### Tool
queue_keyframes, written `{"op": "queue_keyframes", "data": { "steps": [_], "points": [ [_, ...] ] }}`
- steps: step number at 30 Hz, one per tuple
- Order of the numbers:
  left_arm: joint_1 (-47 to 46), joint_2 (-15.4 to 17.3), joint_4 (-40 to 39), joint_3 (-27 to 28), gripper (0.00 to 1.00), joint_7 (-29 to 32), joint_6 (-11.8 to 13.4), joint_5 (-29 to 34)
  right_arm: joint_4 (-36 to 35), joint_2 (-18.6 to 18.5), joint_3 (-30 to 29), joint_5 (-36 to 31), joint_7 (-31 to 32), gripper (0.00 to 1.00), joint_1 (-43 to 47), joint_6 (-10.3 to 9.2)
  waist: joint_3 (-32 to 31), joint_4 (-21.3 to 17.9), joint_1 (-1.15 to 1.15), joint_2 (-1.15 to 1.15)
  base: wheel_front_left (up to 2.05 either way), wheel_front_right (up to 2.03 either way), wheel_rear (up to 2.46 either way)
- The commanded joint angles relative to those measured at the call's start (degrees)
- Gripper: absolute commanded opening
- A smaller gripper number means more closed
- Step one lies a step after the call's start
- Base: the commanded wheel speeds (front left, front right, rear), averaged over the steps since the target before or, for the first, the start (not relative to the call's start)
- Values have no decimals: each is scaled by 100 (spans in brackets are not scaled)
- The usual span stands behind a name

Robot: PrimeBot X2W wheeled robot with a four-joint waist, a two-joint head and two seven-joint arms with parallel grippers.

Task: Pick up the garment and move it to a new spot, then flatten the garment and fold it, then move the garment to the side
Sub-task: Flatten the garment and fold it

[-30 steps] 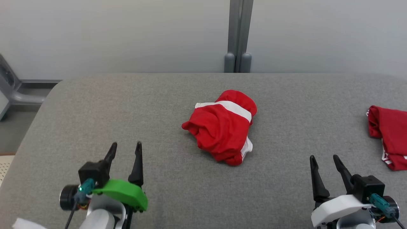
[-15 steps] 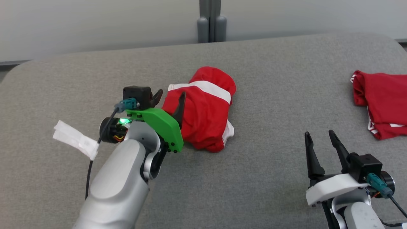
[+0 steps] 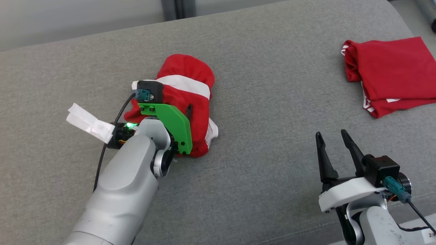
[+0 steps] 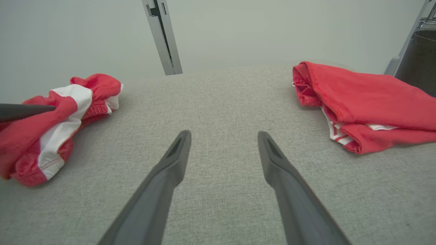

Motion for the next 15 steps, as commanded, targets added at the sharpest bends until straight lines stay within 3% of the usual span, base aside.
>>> {"op": "queue_keyframes", "data": {
  "steps": [1,2,3,4,6,15],
  "points": [
    [-102,17,74,-26,100,-31,69,-3,26,-12,2,54,-36,100,-69,-9,72,-146,0,0,0,0,0],
    [-114,17,113,-31,96,-63,102,-15,39,-11,1,50,-48,100,-65,-9,60,-155,0,0,0,0,0],
    [-121,16,147,-46,56,-107,111,-41,53,-12,-3,41,-53,100,-55,-9,43,-161,0,0,0,0,0],
    [-128,15,165,-67,29,-168,118,-73,68,-12,-16,34,-67,100,-39,-9,24,-160,0,0,0,0,0],
    [-126,14,166,-104,0,-311,112,-102,90,-12,-41,13,-81,100,5,-9,-21,-142,0,0,0,0,0],
    [-195,12,-155,-384,0,-1145,40,-188,147,-13,-25,-7,-98,100,99,-9,-260,38,0,0,0,0,0]
  ]
}}
